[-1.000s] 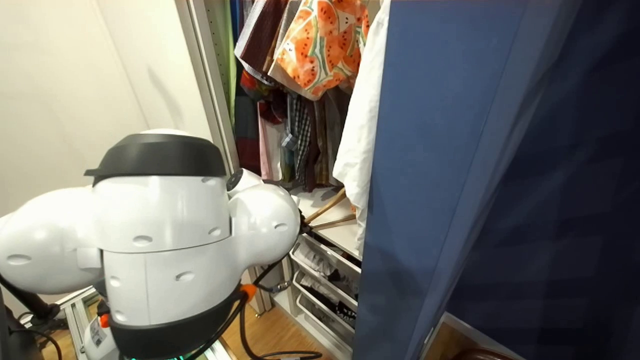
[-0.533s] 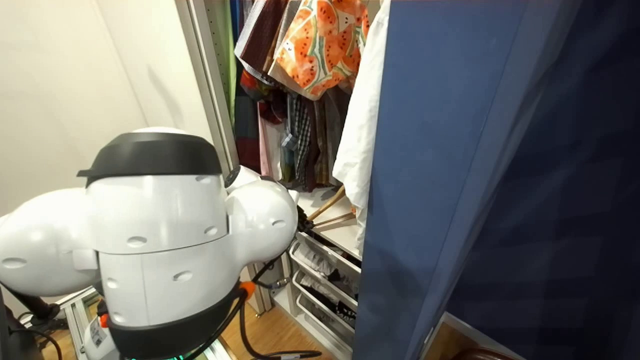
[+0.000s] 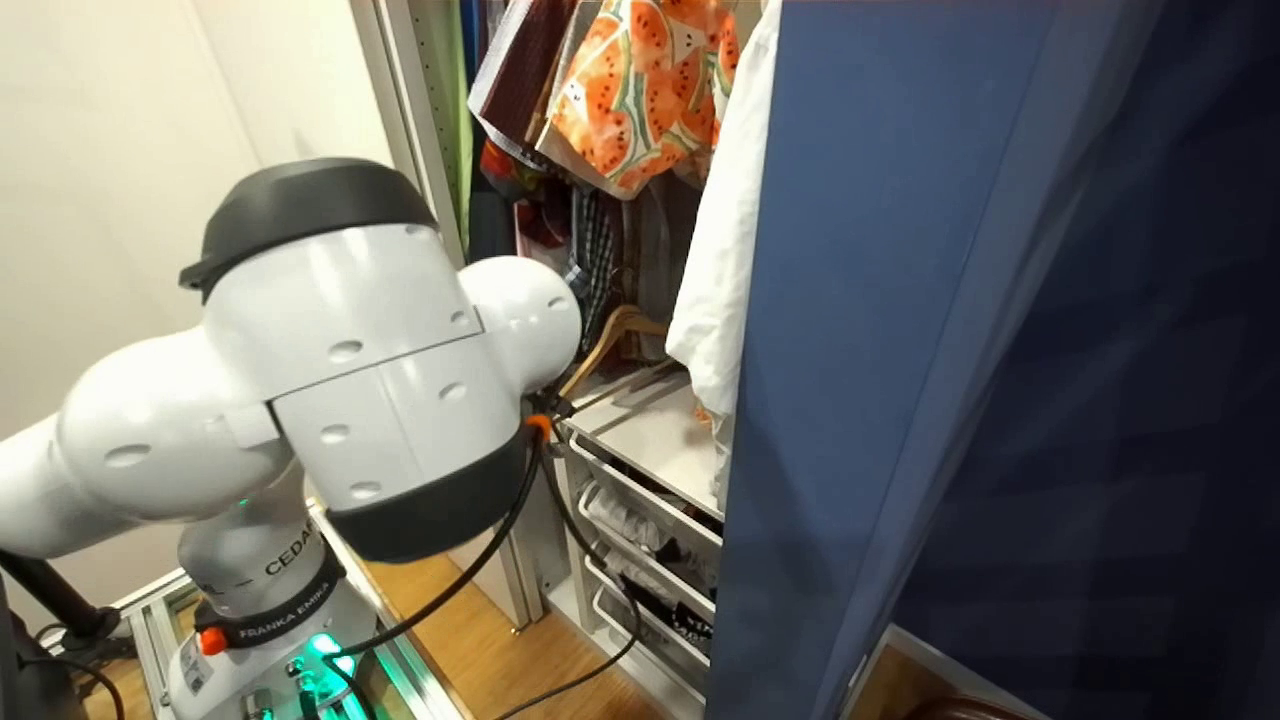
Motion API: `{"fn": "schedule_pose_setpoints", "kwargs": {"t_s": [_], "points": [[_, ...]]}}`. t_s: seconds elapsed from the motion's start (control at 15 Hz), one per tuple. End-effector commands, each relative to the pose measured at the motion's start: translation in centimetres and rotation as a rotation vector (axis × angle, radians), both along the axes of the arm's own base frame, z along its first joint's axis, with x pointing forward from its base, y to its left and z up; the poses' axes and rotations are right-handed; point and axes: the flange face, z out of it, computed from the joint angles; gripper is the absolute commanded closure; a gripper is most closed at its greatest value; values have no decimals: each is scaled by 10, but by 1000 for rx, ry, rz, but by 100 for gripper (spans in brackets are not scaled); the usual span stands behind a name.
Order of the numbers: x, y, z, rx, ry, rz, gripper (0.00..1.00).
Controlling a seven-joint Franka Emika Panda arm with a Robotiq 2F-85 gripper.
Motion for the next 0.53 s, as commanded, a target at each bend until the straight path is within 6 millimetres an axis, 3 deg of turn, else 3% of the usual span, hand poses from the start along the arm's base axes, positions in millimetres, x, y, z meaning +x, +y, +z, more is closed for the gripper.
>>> {"fn": "schedule_pose_setpoints", "kwargs": {"t_s": [0.0,0.47], "points": [[-8,-2,-11,-90,66,10,96],[-5,2,21,-362,86,16,96]]}}
